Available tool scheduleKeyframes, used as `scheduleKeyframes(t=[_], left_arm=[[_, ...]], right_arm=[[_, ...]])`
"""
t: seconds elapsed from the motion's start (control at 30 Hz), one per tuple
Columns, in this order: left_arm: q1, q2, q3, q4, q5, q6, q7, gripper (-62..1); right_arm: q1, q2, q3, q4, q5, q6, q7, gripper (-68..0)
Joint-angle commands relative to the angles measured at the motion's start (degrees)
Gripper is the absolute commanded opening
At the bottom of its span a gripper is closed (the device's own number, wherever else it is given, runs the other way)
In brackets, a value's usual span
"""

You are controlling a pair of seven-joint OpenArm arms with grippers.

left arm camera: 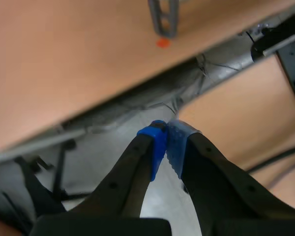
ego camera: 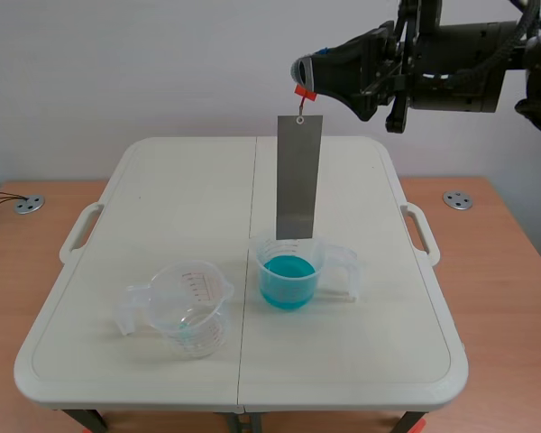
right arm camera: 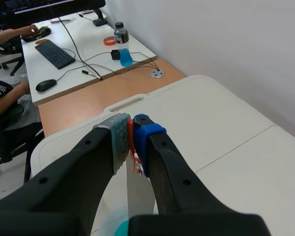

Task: Hold the metal plate by the orange handle, dip it into the blue solution, take it out and point at it, then put the plate back in the beaker on the left.
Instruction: 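Lower the plate into the blue solution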

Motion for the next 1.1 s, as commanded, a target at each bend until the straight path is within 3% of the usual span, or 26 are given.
scheduleKeyframes(t=[0.0,0.2,0.43,0.77,1.07], left_arm=[[0.81,3.1,0.39,0.35,0.9,-0.37,-0.61,-58.2],[1.84,13.79,0.72,-0.83,7.15,-0.5,-0.33,-58.2],[1.84,20.06,3.76,-3.43,13.77,-0.5,-0.15,-58.2],[0.28,21.24,5.66,-5.27,16.24,-0.55,1.53,-58.2],[-0.55,21.24,5.66,-5.35,16.24,-0.57,3.13,-58.2]], right_arm=[[0.85,-0.39,0.55,-0.15,0.98,0.46,0.2,-66.3],[0.87,-1.16,-1.11,-2.82,0.98,0.46,-0.68,-66.3],[0.85,-1.2,-3.43,-5.53,1.01,0.46,-1.2,-66.3],[0.85,-4.37,-3.91,-11.41,0.79,0.46,-3.91,-66.3],[0.85,-6.08,-3.96,-14.43,0.76,0.46,-6.03,-66.3]])
